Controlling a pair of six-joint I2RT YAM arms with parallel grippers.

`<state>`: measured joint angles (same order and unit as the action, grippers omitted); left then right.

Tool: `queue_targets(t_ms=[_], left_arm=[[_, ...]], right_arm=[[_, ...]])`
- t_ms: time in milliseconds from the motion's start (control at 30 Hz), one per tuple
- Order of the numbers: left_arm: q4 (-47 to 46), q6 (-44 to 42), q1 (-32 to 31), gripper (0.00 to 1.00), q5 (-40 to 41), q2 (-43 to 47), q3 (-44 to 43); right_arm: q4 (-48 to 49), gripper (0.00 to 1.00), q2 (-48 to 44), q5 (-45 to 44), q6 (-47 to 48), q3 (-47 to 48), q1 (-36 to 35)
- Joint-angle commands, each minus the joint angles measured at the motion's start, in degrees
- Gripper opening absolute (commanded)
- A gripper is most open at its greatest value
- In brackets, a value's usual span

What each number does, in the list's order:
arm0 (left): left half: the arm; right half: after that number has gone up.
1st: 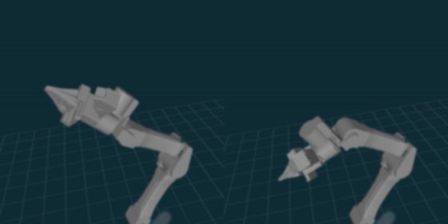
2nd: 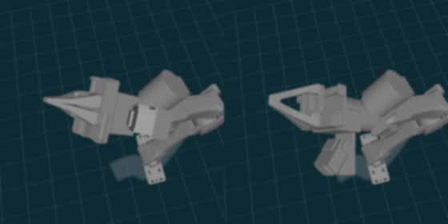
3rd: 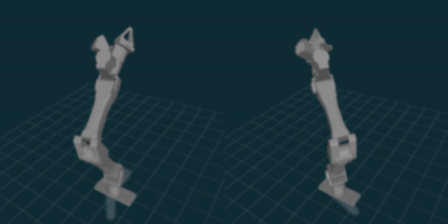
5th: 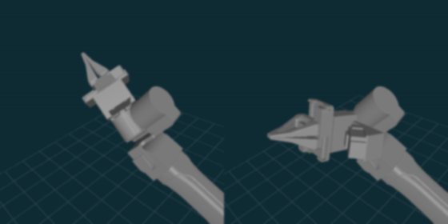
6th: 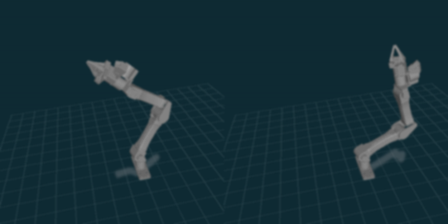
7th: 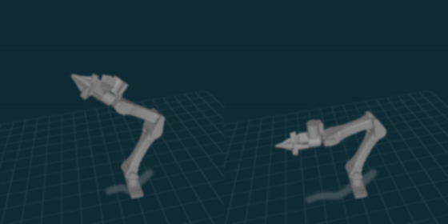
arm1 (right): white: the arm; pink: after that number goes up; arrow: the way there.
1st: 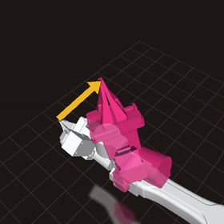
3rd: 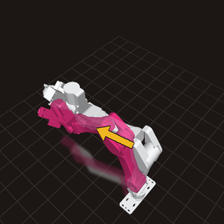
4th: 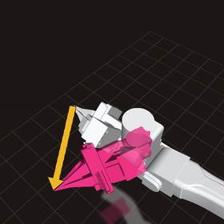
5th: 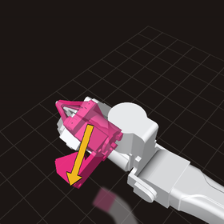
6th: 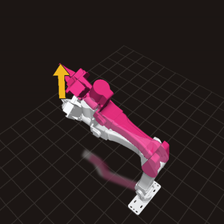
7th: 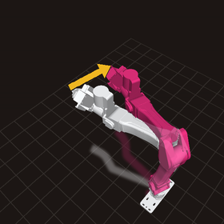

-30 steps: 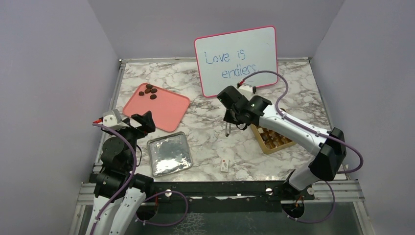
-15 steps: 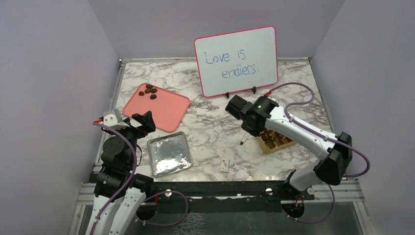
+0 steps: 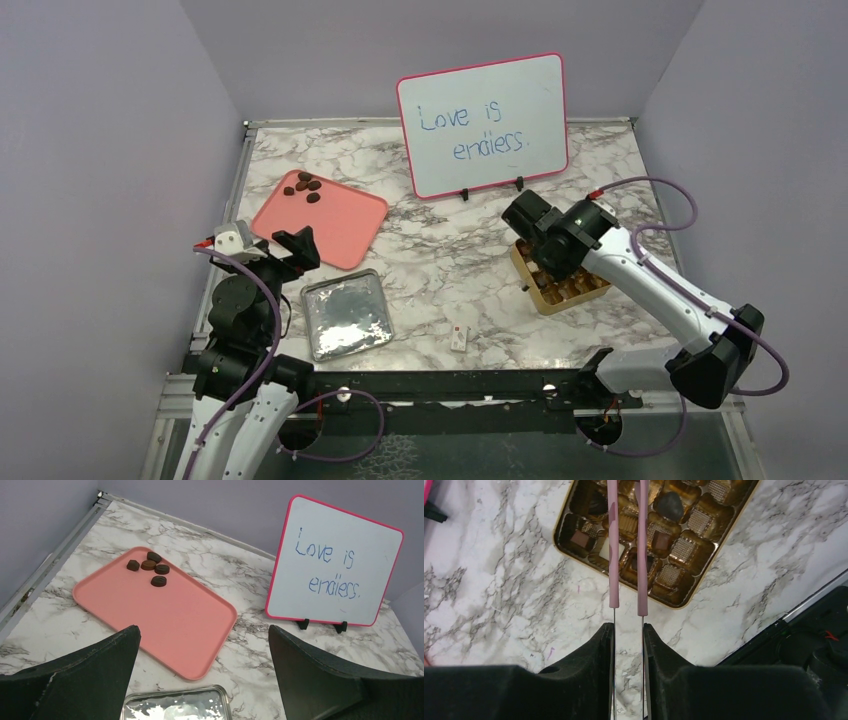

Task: Pack the chocolate
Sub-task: Place the fake chocolate in the packing box.

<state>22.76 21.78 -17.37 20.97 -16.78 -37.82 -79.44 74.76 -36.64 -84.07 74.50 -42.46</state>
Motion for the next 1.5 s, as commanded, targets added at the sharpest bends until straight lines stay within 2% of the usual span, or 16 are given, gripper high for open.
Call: queue_targets(t_ms=[0, 167, 500, 833, 1200, 1467], left_arm=[[-1.75, -0.60, -0.13, 0.99, -1.97, -0.21, -0.64], [-2.68, -1.38, -0.79, 0.99, -1.64, 0.38, -0.11], [-3.80, -2.24, -3.20, 0.99, -0.55, 0.86, 0.48], [-4.31, -2.53, -5.27, 0.99, 0.83, 2.17, 0.82], [-4.63, -2.49, -5.93, 0.99, 0.62, 2.55, 0.99], [-5.24, -2.87, -6.67, 0.99, 0.38, 3.00, 1.19]], right_arm=[[-1.75, 0.27, -1.45, -2.56, 1.27, -2.80, 3.76], [-1.71, 0.28, -2.17, -1.59, 1.23, -6.03, 8.11], [-1.68, 0.28, -1.13, 1.78, -1.42, -10.94, 9.30], [-1.69, 0.28, -2.90, 1.54, -2.99, -14.52, 11.43], [-1.68, 0.32, -1.22, 2.57, -3.35, -14.68, 11.87], [-1.71, 0.35, -3.55, 3.68, -2.95, -13.62, 11.91]])
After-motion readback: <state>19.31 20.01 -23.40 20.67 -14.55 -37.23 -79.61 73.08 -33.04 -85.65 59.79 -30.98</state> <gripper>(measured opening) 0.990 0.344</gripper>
